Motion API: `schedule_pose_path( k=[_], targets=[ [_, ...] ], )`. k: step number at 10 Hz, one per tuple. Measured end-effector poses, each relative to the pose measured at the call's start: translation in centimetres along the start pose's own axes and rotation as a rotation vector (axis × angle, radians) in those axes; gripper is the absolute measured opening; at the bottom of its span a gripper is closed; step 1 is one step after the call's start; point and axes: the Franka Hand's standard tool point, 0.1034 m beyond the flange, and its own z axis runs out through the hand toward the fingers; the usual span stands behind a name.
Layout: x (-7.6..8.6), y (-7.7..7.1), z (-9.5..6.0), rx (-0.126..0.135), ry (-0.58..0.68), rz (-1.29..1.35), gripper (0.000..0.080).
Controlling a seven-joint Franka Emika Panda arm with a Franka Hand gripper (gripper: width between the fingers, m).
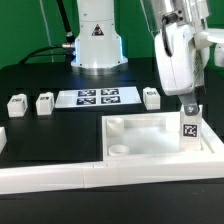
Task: Assemble square table
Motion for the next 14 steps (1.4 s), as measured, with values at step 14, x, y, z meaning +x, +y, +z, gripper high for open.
schedule_pose_path(
  k=[14],
  targets=[
    [0.1,7.2,-0.4,-0.036,0.025,-0.755,0.0648]
  ],
)
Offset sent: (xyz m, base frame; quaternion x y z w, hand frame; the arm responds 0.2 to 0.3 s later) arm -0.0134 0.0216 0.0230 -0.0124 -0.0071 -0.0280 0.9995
